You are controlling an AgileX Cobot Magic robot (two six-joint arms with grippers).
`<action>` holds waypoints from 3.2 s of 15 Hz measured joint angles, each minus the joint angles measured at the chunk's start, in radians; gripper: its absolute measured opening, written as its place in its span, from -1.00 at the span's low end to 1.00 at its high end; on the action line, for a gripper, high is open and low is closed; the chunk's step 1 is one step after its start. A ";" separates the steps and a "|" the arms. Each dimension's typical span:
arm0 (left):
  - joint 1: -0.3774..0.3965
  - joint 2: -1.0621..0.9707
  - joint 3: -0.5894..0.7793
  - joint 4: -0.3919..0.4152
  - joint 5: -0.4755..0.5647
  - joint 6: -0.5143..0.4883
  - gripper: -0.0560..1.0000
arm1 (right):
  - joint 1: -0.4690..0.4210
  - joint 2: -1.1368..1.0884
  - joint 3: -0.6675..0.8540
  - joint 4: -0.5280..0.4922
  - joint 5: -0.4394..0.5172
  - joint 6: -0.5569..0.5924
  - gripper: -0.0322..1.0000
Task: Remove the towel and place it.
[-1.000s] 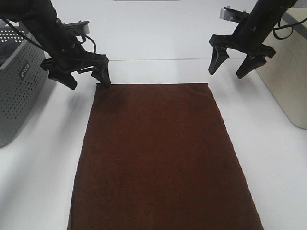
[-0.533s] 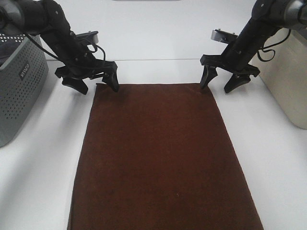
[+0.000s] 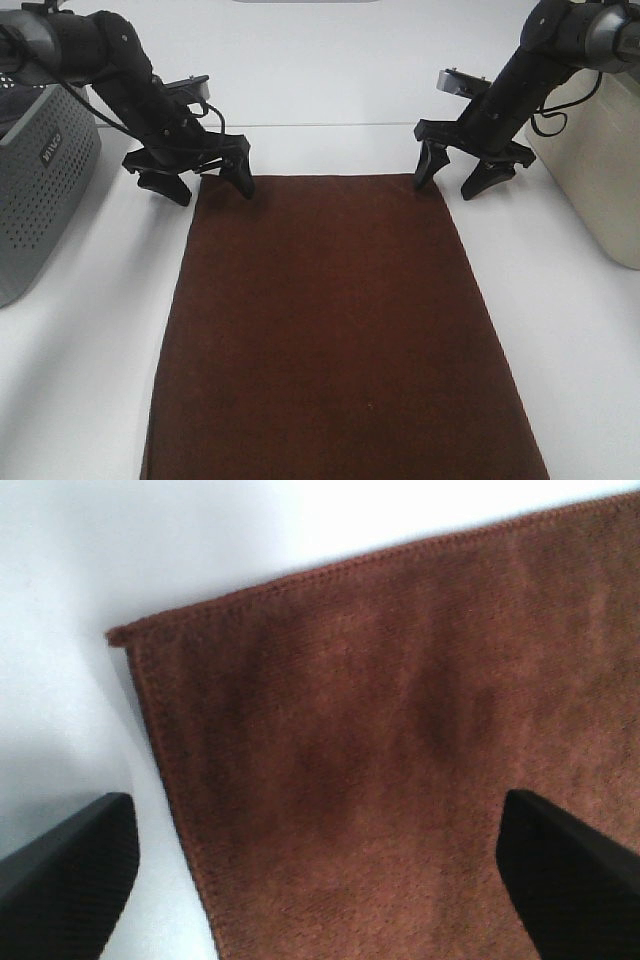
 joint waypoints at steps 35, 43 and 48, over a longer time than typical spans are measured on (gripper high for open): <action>-0.059 0.056 -0.228 0.219 -0.293 0.030 -0.89 | 0.087 0.051 -0.230 -0.148 -0.338 -0.007 -0.91; -0.059 0.059 -0.228 0.260 -0.402 0.030 -0.89 | 0.087 0.051 -0.231 -0.138 -0.465 -0.058 -0.91; -0.059 0.072 -0.228 0.266 -0.427 0.030 -0.89 | 0.087 0.053 -0.231 -0.132 -0.510 -0.061 -0.91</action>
